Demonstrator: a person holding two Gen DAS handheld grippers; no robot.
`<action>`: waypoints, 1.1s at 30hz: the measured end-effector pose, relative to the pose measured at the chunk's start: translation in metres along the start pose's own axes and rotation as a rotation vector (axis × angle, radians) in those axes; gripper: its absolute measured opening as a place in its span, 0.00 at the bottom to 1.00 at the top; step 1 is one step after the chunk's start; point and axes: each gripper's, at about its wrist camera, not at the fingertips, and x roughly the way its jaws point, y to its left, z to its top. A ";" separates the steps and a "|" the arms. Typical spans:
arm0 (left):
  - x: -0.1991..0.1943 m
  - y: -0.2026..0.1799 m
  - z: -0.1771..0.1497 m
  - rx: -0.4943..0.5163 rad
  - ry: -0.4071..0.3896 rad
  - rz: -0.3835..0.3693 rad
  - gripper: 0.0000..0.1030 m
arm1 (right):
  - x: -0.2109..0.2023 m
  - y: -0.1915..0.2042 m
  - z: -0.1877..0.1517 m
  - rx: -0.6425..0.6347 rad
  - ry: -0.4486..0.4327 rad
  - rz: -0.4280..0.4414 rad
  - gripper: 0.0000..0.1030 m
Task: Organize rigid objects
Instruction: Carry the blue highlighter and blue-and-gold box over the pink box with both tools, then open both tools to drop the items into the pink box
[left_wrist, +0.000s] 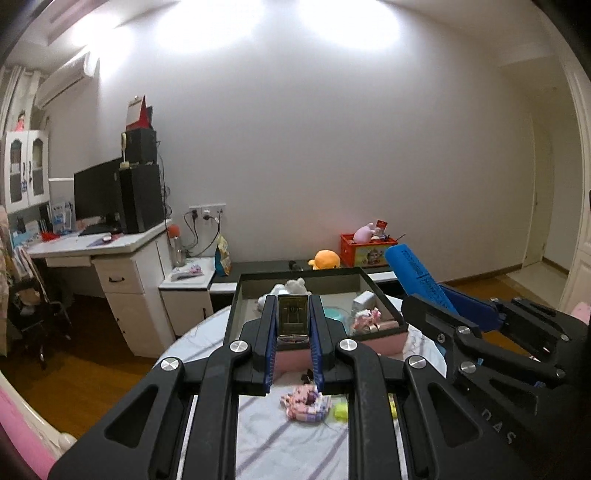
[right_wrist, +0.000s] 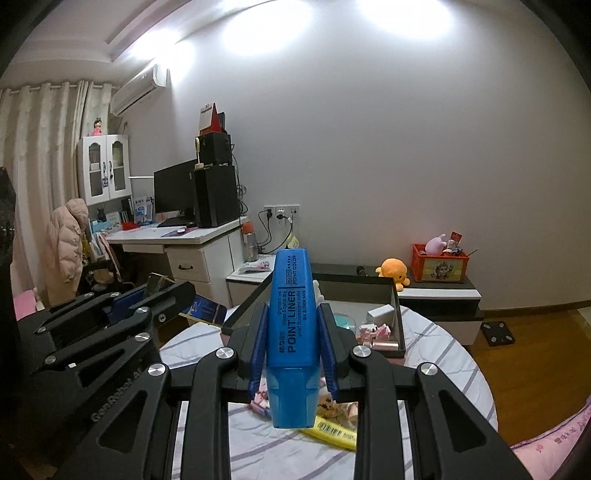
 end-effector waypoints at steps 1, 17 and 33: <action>0.003 0.000 0.001 0.001 -0.004 0.003 0.15 | 0.003 -0.001 0.001 0.000 -0.001 0.000 0.26; 0.112 0.004 0.021 0.025 0.005 0.017 0.15 | 0.087 -0.038 0.015 0.007 0.038 -0.049 0.26; 0.241 0.011 -0.028 0.012 0.278 -0.011 0.16 | 0.209 -0.075 -0.031 0.034 0.327 -0.054 0.27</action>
